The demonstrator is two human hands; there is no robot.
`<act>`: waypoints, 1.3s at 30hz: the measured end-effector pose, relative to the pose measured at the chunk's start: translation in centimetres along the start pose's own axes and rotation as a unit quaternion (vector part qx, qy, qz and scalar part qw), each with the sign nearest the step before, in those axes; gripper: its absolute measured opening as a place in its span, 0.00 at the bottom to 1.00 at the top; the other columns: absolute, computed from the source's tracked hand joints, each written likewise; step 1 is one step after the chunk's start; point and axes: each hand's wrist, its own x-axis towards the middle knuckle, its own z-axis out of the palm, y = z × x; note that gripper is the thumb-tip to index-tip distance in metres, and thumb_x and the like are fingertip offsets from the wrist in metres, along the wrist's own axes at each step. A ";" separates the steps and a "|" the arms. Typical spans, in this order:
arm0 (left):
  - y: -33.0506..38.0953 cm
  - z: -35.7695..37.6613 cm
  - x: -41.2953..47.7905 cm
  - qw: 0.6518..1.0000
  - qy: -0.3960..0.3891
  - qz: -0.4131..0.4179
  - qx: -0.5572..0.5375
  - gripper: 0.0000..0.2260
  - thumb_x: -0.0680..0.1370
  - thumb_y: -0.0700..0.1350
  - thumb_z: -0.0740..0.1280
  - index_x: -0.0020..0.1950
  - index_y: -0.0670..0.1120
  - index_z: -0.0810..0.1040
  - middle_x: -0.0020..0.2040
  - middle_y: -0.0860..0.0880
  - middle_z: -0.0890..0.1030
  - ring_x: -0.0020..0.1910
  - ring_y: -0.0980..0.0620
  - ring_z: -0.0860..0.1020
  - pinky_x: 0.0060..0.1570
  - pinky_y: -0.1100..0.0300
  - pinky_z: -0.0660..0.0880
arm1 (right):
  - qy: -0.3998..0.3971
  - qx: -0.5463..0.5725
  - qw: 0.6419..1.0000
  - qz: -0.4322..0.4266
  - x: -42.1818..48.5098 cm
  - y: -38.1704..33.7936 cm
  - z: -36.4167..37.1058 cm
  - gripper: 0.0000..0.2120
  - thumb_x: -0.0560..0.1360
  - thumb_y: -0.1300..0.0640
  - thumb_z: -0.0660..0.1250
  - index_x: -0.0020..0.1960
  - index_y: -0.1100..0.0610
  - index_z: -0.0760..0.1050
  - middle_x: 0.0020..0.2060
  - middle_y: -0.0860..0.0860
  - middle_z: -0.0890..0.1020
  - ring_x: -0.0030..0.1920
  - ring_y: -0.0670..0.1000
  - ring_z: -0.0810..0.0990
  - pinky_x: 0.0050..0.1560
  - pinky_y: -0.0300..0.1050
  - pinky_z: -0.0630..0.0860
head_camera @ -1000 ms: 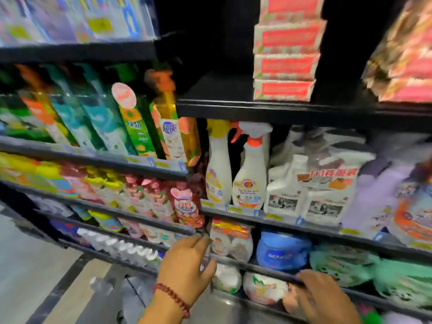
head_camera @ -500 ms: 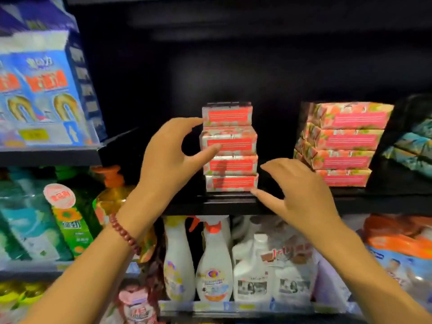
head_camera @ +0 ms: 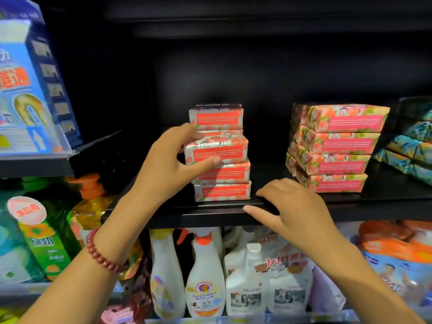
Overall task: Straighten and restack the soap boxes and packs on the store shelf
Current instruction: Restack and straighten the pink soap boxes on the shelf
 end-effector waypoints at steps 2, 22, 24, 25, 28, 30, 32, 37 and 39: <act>0.1 -0.3 -0.2 0.998 0.002 -0.013 -0.057 0.22 0.64 0.63 0.70 0.52 0.55 0.72 0.53 0.60 0.77 0.51 0.63 0.78 0.41 0.73 0.74 | -0.012 -0.007 1.000 0.001 0.0 0.0 -0.1 0.32 0.71 0.32 0.47 0.56 0.52 0.78 0.49 0.45 0.80 0.51 0.48 0.75 0.42 0.42 0.73; 4.0 -1.3 -2.4 0.979 0.039 0.125 -0.159 0.38 0.66 0.49 0.76 0.71 0.50 0.60 0.68 0.49 0.68 0.68 0.51 0.69 0.62 0.57 0.72 | 0.052 0.563 0.824 0.027 3.6 -2.0 -6.7 0.14 0.72 0.56 0.70 0.57 0.54 0.76 0.49 0.49 0.84 0.50 0.48 0.82 0.50 0.45 0.79; 4.3 -1.5 -2.7 0.978 0.035 0.060 -0.195 0.38 0.64 0.54 0.76 0.70 0.57 0.62 0.64 0.56 0.74 0.64 0.57 0.73 0.58 0.65 0.73 | 0.098 0.534 0.840 0.004 3.1 -2.2 -6.5 0.14 0.71 0.59 0.71 0.56 0.49 0.76 0.49 0.45 0.82 0.51 0.46 0.81 0.48 0.40 0.78; 4.5 -1.7 -2.8 0.975 0.039 0.029 -0.217 0.33 0.65 0.56 0.74 0.67 0.59 0.65 0.60 0.60 0.77 0.60 0.60 0.75 0.54 0.68 0.74 | 0.113 0.527 0.842 -0.008 2.8 -2.3 -6.5 0.16 0.71 0.60 0.72 0.56 0.48 0.75 0.50 0.44 0.82 0.51 0.45 0.80 0.46 0.36 0.77; 4.8 -2.2 -2.5 0.965 0.023 -0.049 -0.256 0.18 0.67 0.63 0.67 0.54 0.60 0.77 0.52 0.63 0.81 0.52 0.62 0.80 0.44 0.70 0.76 | 0.129 0.519 0.844 -0.046 2.3 -2.6 -6.3 0.19 0.69 0.65 0.72 0.58 0.51 0.74 0.52 0.44 0.79 0.55 0.46 0.78 0.48 0.35 0.77; 4.7 -2.2 -2.3 0.955 -0.028 -0.094 -0.280 0.16 0.68 0.65 0.64 0.49 0.59 0.81 0.50 0.59 0.83 0.50 0.59 0.81 0.43 0.66 0.78 | 0.132 0.498 0.854 -0.069 2.1 -2.8 -6.1 0.20 0.69 0.64 0.72 0.57 0.50 0.73 0.53 0.41 0.78 0.58 0.47 0.77 0.53 0.41 0.77; 4.6 -2.3 -2.3 0.941 -0.078 -0.106 -0.312 0.13 0.70 0.62 0.67 0.49 0.58 0.82 0.49 0.54 0.84 0.49 0.56 0.82 0.43 0.65 0.78 | 0.142 0.485 0.859 -0.085 2.0 -3.0 -5.9 0.19 0.69 0.65 0.72 0.55 0.50 0.73 0.52 0.40 0.78 0.58 0.47 0.76 0.55 0.43 0.77; 4.5 -2.2 -2.6 0.912 -0.020 -0.098 -0.398 0.16 0.67 0.51 0.74 0.52 0.49 0.82 0.50 0.49 0.84 0.50 0.51 0.83 0.43 0.64 0.78 | 0.121 0.502 0.852 -0.089 2.0 -2.4 -5.7 0.23 0.68 0.59 0.75 0.58 0.51 0.69 0.57 0.44 0.76 0.63 0.49 0.74 0.62 0.48 0.74; 4.6 -2.1 -2.5 0.922 0.022 -0.069 -0.379 0.16 0.65 0.49 0.75 0.52 0.51 0.81 0.50 0.52 0.84 0.50 0.52 0.82 0.42 0.64 0.78 | 0.072 0.519 0.849 -0.072 2.1 -1.8 -5.9 0.31 0.64 0.50 0.76 0.63 0.43 0.66 0.59 0.39 0.74 0.65 0.44 0.72 0.62 0.42 0.73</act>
